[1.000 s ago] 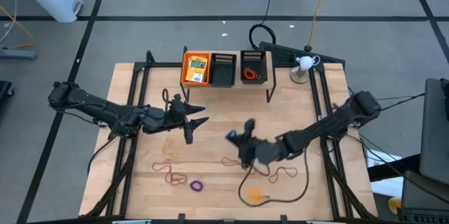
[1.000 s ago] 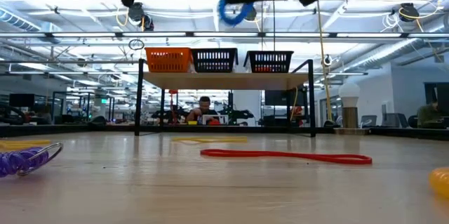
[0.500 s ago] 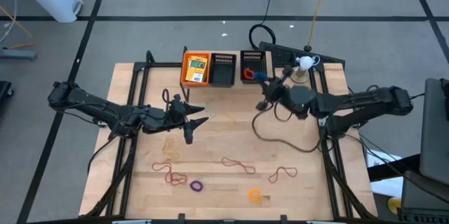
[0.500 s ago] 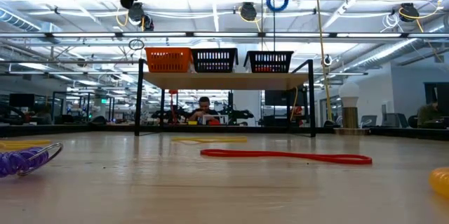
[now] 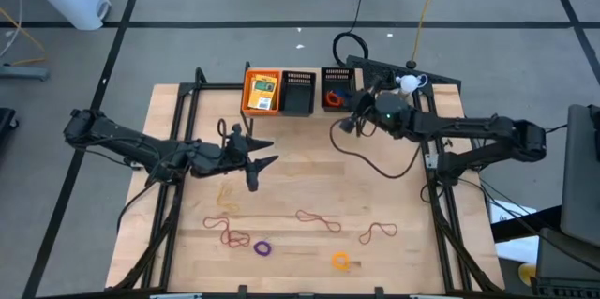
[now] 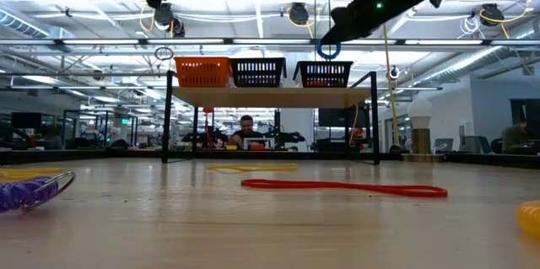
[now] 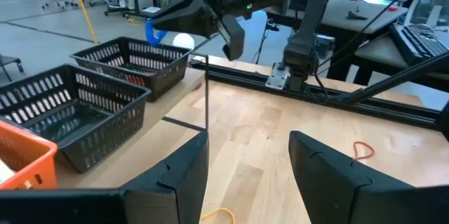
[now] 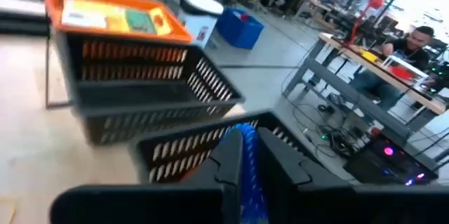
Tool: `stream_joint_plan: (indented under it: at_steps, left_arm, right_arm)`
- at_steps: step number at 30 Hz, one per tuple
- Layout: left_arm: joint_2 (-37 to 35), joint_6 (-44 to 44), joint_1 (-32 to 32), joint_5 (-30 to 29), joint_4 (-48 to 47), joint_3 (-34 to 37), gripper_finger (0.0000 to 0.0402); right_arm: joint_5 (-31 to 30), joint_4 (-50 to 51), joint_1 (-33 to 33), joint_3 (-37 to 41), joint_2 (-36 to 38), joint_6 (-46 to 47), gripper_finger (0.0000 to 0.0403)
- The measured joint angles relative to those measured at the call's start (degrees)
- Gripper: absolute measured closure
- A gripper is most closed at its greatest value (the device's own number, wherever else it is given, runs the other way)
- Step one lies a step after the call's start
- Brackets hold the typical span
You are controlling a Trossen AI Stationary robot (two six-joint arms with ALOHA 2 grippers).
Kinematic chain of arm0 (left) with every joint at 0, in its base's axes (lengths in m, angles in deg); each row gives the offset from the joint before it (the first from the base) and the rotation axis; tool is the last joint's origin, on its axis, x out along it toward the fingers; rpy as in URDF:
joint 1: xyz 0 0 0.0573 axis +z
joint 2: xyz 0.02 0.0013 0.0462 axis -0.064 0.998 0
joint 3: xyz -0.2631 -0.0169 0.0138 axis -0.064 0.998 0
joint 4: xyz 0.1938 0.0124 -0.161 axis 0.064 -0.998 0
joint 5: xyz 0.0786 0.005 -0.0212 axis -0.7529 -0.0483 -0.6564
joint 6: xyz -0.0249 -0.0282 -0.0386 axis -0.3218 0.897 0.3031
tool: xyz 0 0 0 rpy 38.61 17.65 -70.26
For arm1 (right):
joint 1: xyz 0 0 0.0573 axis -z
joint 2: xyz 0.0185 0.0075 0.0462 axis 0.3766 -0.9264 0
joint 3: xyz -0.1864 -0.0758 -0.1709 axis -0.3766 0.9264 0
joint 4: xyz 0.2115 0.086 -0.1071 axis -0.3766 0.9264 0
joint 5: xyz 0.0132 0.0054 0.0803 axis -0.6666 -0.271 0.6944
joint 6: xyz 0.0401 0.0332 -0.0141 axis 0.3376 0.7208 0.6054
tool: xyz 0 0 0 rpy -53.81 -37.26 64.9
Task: Pick & Place Office Desk Supplies
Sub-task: Put the blue spring keychain into the right black bin on the shelf, then put the yellow spring keychain into the right black bin on the shelf
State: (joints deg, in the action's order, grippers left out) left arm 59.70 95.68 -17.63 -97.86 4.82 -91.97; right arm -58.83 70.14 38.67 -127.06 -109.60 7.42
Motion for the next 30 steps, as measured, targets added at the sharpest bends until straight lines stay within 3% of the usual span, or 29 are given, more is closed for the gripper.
stream_joint_plan:
  at_steps: [9,17,20,27,30]
  left_arm:
    - [0.00,0.62,1.58,0.04,-0.06,0.00,0.0206]
    - [0.00,1.70,1.54,0.11,-0.30,0.00,0.0206]
    - [0.00,1.17,1.54,0.12,-0.72,0.00,0.0206]
    - [-0.02,-2.51,1.52,0.50,-0.38,0.00,0.0206]
    - [0.00,-0.93,1.52,0.56,0.84,0.00,0.0206]
  right_arm:
    - [2.42,-9.97,1.16,-0.02,0.00,-0.94,0.0287]
    - [3.19,-10.42,0.24,-0.02,0.43,-4.73,0.0193]
    - [11.14,-9.59,-2.39,-0.02,1.50,-5.14,0.0168]
    - [45.45,-5.55,-12.74,1.89,2.70,10.60,0.0154]
    - [48.18,-7.92,-20.30,7.04,1.84,13.98,0.0160]
